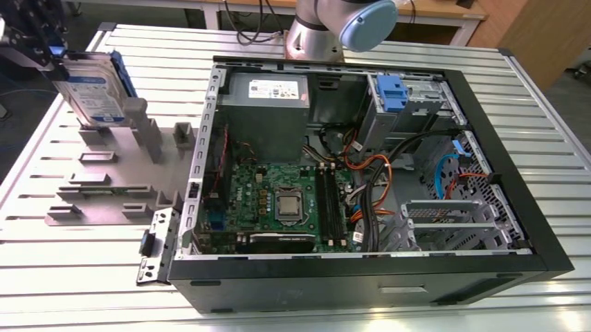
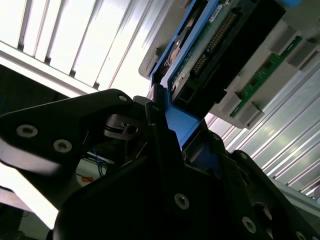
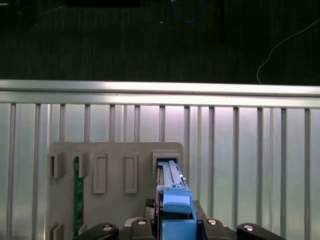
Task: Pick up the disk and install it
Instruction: 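Pick up the disk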
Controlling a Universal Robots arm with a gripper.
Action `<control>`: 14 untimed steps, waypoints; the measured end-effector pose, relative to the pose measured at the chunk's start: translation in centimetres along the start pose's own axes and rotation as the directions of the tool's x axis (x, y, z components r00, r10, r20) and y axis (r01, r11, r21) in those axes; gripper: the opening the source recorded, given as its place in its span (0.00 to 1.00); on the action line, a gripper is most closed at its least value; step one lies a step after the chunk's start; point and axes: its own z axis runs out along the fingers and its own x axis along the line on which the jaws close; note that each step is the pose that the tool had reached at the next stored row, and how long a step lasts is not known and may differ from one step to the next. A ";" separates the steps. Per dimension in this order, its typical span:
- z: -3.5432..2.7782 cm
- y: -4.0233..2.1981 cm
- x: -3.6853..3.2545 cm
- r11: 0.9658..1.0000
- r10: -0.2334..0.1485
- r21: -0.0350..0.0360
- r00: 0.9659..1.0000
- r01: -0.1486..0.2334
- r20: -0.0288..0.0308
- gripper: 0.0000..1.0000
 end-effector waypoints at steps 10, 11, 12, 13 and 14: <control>-0.45 0.00 -0.02 1.000 0.000 0.000 1.000 0.000 0.000 0.36; -0.47 0.00 -0.02 1.000 0.000 0.000 1.000 0.000 0.000 0.36; -0.49 0.00 -0.01 1.000 0.000 0.000 1.000 0.000 -0.001 0.36; -0.49 0.00 -0.01 1.000 0.000 0.000 1.000 0.000 0.000 0.36; -0.50 0.00 -0.02 1.000 0.000 0.000 1.000 0.000 0.000 0.36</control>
